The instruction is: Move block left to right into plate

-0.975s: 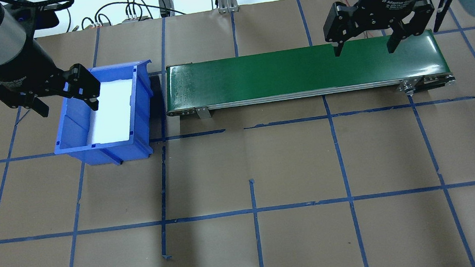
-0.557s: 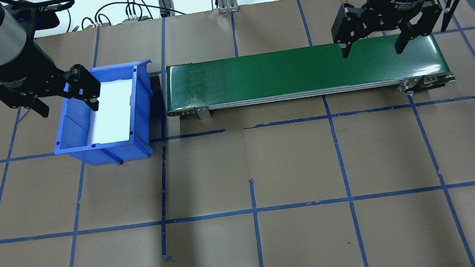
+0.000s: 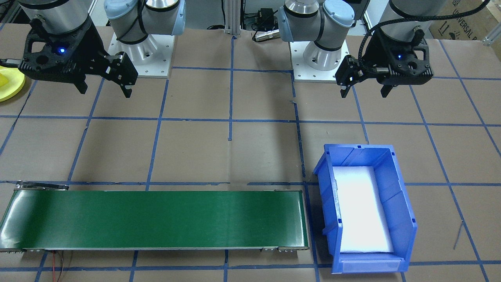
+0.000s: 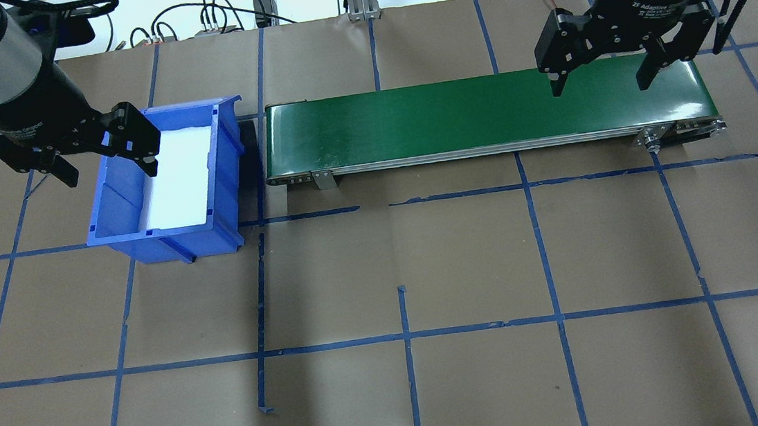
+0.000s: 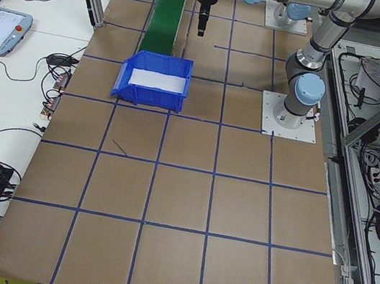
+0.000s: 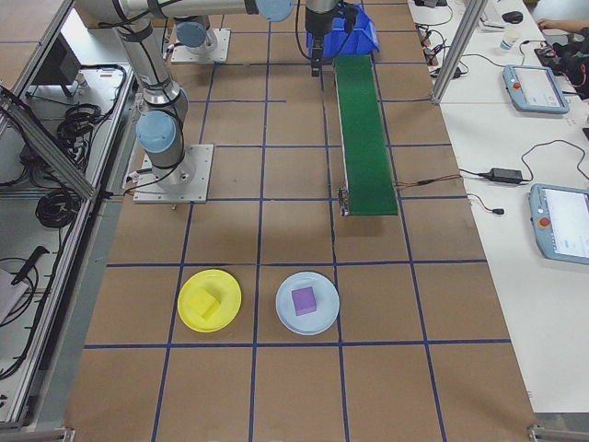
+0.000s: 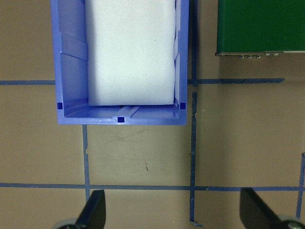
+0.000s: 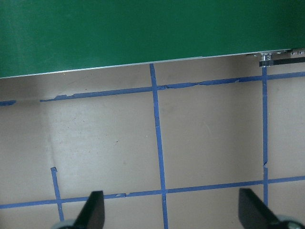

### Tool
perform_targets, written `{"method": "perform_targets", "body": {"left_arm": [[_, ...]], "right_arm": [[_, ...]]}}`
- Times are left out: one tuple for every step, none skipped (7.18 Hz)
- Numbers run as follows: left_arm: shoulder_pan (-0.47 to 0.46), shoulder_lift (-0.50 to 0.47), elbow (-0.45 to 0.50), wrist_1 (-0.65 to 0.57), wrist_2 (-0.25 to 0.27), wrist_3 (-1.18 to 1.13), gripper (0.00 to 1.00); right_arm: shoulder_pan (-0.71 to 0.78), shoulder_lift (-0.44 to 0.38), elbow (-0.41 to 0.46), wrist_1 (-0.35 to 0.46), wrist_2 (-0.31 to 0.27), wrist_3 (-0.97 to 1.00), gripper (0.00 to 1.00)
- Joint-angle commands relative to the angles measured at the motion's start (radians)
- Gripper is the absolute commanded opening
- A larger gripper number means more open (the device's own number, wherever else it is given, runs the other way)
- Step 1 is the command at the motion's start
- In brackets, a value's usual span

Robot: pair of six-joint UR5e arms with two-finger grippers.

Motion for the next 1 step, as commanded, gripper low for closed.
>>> {"method": "perform_targets", "body": {"left_arm": [[0.0, 0.0, 0.0, 0.0, 0.0, 0.002, 1.0]], "right_arm": [[-0.001, -0.001, 0.001, 0.001, -0.003, 0.001, 1.0]]}}
